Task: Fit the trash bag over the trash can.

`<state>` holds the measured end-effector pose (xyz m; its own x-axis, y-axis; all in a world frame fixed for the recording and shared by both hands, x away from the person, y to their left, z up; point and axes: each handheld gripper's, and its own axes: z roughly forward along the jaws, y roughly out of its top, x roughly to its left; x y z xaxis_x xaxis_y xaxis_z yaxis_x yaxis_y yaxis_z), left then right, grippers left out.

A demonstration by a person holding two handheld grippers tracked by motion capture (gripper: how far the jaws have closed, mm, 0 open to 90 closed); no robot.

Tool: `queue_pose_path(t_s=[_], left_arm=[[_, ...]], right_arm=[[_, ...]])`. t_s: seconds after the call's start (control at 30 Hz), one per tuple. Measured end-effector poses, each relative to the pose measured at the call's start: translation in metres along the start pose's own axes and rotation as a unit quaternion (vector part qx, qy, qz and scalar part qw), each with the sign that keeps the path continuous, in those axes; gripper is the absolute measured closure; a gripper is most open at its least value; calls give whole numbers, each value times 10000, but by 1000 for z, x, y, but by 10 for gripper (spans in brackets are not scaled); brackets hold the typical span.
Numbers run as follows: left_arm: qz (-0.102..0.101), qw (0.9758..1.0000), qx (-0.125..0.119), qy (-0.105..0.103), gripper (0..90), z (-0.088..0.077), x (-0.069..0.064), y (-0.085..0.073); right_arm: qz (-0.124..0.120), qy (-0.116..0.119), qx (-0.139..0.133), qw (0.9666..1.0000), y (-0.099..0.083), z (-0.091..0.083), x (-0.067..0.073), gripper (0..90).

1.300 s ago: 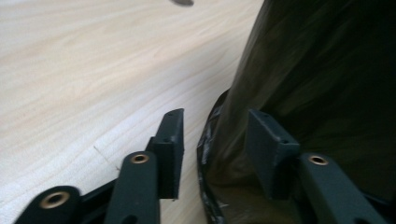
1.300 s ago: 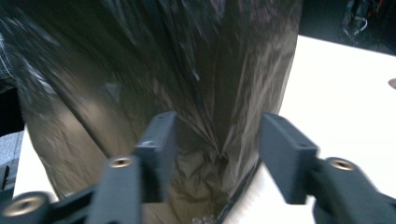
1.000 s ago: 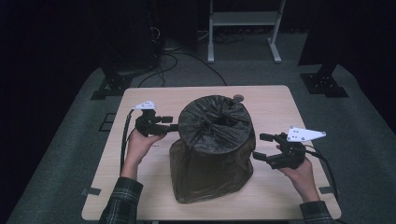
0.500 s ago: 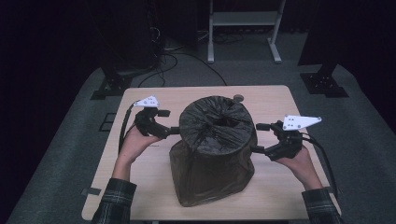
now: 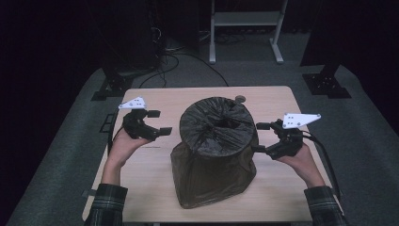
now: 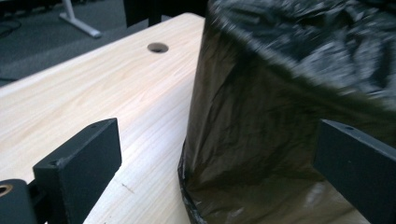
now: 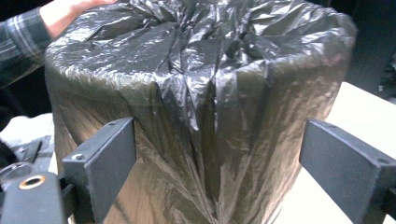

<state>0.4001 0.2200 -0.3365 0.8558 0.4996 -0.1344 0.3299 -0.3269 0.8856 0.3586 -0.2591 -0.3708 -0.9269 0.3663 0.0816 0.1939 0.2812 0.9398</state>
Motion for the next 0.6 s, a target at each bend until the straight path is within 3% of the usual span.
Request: queue_pose_path(t_s=[0.23,0.6], left_arm=[[322,9990,-163,-257,3,-8,-17,24],[784,9945,-211,-656,4,7,-51,68]], right_arm=[[-41,190,152,9997,4,9,-3,97],[-111,301,258,9992,11,20,-2,97]])
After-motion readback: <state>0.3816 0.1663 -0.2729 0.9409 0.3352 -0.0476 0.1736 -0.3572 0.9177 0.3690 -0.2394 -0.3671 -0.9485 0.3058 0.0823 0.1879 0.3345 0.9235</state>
